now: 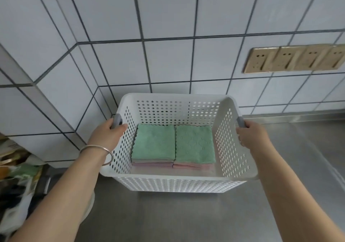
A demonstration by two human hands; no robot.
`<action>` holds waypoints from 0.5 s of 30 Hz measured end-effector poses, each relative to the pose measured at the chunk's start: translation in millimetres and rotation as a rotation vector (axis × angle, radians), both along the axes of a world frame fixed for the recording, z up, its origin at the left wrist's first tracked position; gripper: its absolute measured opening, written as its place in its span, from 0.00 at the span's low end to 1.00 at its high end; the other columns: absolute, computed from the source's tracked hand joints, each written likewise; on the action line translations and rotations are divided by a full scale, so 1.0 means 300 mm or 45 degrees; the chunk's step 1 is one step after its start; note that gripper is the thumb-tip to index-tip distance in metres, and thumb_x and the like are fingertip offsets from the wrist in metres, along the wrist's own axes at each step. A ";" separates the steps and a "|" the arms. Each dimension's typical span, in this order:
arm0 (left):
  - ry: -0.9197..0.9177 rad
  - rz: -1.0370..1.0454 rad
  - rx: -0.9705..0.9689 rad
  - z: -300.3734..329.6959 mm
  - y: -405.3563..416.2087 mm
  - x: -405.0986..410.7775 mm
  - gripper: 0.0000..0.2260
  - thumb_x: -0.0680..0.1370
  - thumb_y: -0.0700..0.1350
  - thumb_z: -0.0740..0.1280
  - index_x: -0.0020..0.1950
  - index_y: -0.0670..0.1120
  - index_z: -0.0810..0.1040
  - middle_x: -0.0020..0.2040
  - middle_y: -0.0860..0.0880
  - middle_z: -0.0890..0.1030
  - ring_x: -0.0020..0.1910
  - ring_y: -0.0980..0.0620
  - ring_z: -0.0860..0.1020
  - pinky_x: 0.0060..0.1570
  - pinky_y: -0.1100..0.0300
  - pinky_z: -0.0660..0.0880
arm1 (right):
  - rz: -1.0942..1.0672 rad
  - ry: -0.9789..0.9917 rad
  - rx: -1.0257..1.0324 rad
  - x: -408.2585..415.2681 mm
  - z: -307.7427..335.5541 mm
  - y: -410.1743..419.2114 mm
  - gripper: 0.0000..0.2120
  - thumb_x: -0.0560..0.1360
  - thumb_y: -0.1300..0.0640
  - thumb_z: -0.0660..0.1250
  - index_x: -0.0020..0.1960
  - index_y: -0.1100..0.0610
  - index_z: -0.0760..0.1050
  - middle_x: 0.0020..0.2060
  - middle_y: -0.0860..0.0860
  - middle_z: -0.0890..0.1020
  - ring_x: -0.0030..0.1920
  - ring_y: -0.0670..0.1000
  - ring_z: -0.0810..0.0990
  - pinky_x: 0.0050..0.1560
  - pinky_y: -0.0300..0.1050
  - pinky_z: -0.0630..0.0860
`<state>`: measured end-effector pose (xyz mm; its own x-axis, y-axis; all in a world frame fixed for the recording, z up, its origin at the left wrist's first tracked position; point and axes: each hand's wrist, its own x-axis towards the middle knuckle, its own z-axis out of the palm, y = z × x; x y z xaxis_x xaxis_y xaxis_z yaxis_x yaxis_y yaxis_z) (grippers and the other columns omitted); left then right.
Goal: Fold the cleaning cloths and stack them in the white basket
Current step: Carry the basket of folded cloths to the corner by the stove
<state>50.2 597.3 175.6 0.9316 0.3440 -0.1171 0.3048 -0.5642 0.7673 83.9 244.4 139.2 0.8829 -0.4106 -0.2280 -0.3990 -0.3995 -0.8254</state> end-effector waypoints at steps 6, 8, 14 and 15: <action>-0.041 -0.164 0.025 0.079 -0.261 -0.149 0.11 0.77 0.49 0.62 0.35 0.50 0.70 0.33 0.47 0.73 0.34 0.47 0.71 0.36 0.57 0.63 | -0.125 -0.053 -0.003 -0.269 0.042 -0.272 0.12 0.74 0.63 0.59 0.54 0.68 0.73 0.33 0.55 0.70 0.36 0.52 0.67 0.39 0.46 0.65; -0.057 -0.232 0.036 0.096 -0.362 -0.192 0.10 0.77 0.50 0.62 0.36 0.50 0.71 0.34 0.47 0.73 0.36 0.47 0.71 0.36 0.57 0.62 | -0.184 -0.078 -0.009 -0.368 0.056 -0.373 0.11 0.74 0.63 0.60 0.54 0.67 0.74 0.32 0.55 0.70 0.35 0.52 0.67 0.38 0.45 0.65; -0.043 -0.426 -0.069 0.124 -0.682 -0.315 0.07 0.78 0.52 0.61 0.46 0.50 0.72 0.36 0.48 0.75 0.34 0.49 0.74 0.33 0.58 0.65 | -0.342 -0.169 -0.034 -0.692 0.126 -0.643 0.06 0.77 0.60 0.60 0.43 0.54 0.74 0.27 0.50 0.69 0.28 0.51 0.66 0.31 0.41 0.63; -0.038 -0.464 -0.090 0.123 -0.735 -0.331 0.06 0.77 0.53 0.61 0.47 0.51 0.73 0.37 0.48 0.76 0.35 0.48 0.74 0.34 0.58 0.66 | -0.381 -0.181 -0.056 -0.750 0.135 -0.686 0.08 0.77 0.61 0.60 0.40 0.54 0.73 0.27 0.50 0.70 0.28 0.51 0.66 0.31 0.41 0.63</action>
